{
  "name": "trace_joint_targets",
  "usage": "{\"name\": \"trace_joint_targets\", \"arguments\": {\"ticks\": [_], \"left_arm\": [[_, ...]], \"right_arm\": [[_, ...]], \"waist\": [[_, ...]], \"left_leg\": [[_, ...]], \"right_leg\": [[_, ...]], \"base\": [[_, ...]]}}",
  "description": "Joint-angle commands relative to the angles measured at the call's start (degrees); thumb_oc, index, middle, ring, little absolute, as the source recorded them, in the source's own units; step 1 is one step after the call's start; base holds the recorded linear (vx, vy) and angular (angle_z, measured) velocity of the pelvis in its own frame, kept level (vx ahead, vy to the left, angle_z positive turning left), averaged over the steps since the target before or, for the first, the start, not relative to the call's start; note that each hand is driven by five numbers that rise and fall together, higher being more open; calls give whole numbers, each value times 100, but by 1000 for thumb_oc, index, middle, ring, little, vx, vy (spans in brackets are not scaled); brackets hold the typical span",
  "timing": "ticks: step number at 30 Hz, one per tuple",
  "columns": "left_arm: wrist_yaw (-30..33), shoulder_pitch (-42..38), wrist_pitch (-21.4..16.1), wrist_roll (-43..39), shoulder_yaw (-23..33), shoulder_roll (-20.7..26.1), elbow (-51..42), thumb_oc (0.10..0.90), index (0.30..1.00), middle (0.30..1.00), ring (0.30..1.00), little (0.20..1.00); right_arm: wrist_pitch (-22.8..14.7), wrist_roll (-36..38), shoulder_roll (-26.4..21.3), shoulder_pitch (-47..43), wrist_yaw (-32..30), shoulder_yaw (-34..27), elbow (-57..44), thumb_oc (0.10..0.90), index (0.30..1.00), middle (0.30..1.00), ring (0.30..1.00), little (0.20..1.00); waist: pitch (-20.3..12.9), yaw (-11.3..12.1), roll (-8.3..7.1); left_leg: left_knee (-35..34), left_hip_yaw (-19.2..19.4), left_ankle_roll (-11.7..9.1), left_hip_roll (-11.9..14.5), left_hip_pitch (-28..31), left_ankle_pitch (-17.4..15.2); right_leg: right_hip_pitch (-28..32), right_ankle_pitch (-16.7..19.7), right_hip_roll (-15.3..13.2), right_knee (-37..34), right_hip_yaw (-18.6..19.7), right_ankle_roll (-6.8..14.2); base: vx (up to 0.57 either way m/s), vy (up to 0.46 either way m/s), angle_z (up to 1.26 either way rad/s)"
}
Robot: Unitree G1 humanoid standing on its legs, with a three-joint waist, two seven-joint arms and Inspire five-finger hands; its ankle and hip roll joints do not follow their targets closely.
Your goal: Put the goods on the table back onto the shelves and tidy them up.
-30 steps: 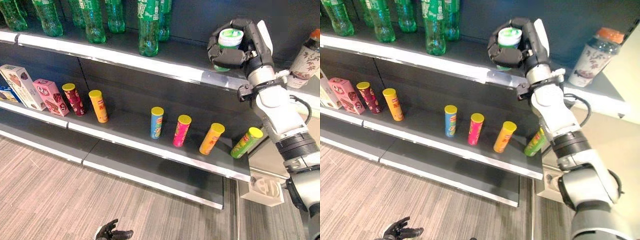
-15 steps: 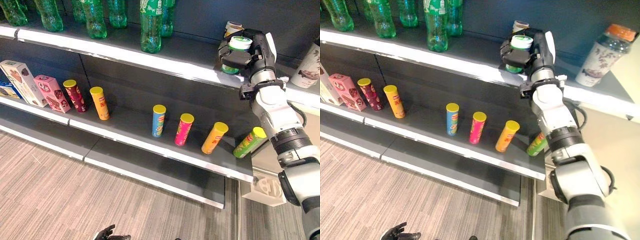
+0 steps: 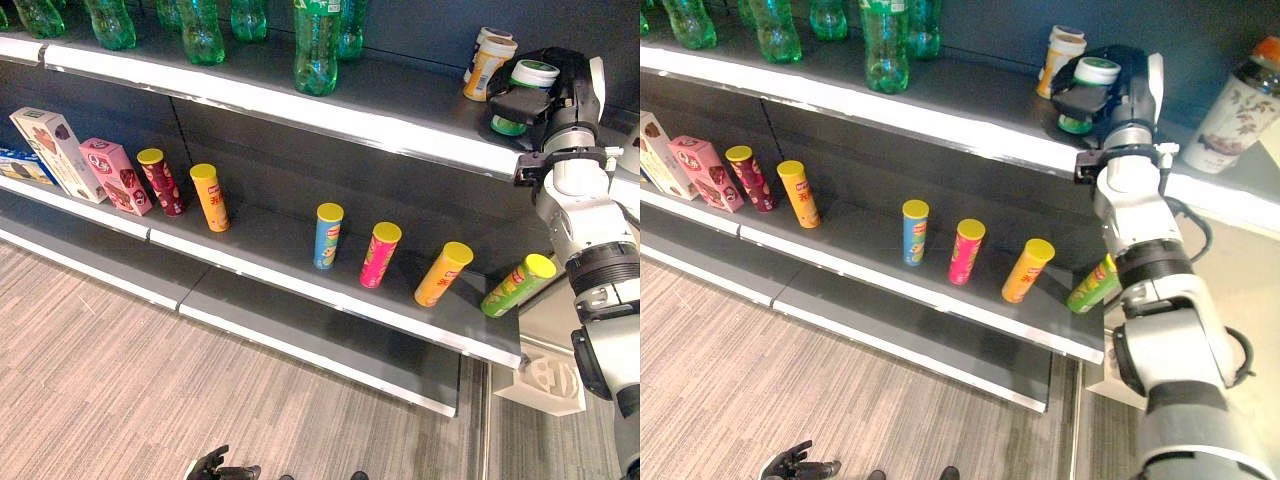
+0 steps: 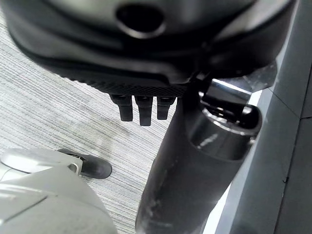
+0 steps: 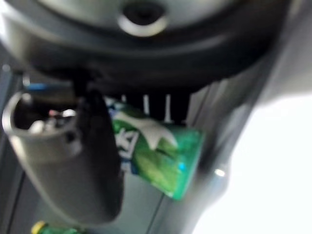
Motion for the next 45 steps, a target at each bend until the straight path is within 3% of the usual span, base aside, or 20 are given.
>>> {"name": "trace_joint_targets", "arguments": {"ticks": [1, 2, 3, 4, 5, 6, 23, 34, 45], "left_arm": [[122, -224, -232, -37, -270, 400, 125, 800, 900, 900, 900, 900], [129, -242, -221, -29, -267, 396, 131, 800, 900, 900, 900, 900], [131, -253, -217, -21, -261, 399, 129, 800, 900, 900, 900, 900], [141, -259, -219, -26, -259, 396, 130, 800, 900, 900, 900, 900], [147, -265, -220, -29, -257, 391, 130, 800, 900, 900, 900, 900], [154, -269, -219, -27, -259, 387, 126, 800, 900, 900, 900, 900], [158, -251, -205, -40, -222, 365, 172, 800, 900, 900, 900, 900], [224, -325, -166, -56, -250, 327, 239, 800, 900, 900, 900, 900], [342, -369, -125, -83, -278, 250, 269, 800, 900, 900, 900, 900]], "right_arm": [[-365, -55, -297, -797, -205, 64, -276, 400, 300, 300, 300, 300], [-354, -81, -266, -782, -189, 93, -288, 400, 300, 300, 300, 300], [-343, -109, -257, -767, -180, 110, -300, 430, 345, 345, 345, 345], [-339, -125, -252, -752, -188, 105, -299, 560, 540, 540, 540, 540], [-329, -133, -245, -741, -187, 102, -295, 769, 853, 853, 853, 853], [-318, -148, -244, -740, -188, 116, -302, 800, 900, 900, 900, 900], [-263, 28, 11, -653, -57, 117, -232, 800, 900, 900, 900, 900], [-215, 342, 531, -663, -50, 83, -180, 800, 900, 900, 900, 900], [-196, 46, 910, -552, -407, -27, -576, 800, 900, 900, 900, 900]], "waist": [[-202, 16, -416], [-204, -17, -416], [-205, -33, -412], [-204, -50, -409], [-207, -64, -406], [-211, -80, -407], [-176, -173, -402], [-159, -179, -428], [-125, -155, -435]], "left_leg": [[7, 313, -432, 157, -227, -110], [7, 337, -429, 164, -208, -122], [7, 352, -428, 166, -193, -130], [7, 363, -430, 169, -186, -133], [7, 369, -430, 169, -183, -135], [7, 385, -434, 173, -182, -137], [7, 475, -447, 220, -168, -136], [7, 486, -444, 225, -159, -151], [7, 463, -423, 218, -182, -141]], "right_leg": [[788, -668, -639, 88, -63, 888], [796, -667, -640, 82, -45, 883], [803, -663, -639, 82, -38, 883], [804, -662, -637, 81, -31, 882], [804, -662, -634, 79, -22, 881], [802, -662, -633, 78, -15, 881], [752, -631, -618, 75, 49, 877], [754, -617, -623, 80, 58, 860], [737, -611, -631, 100, 41, 858]], "base": [[-10, 0, -4], [-6, -1, -4], [-11, 0, -3], [-9, 1, -4], [-11, 6, -5], [-16, 4, -6], [-9, -1, -3], [0, 0, 0], [0, 0, 0]]}}
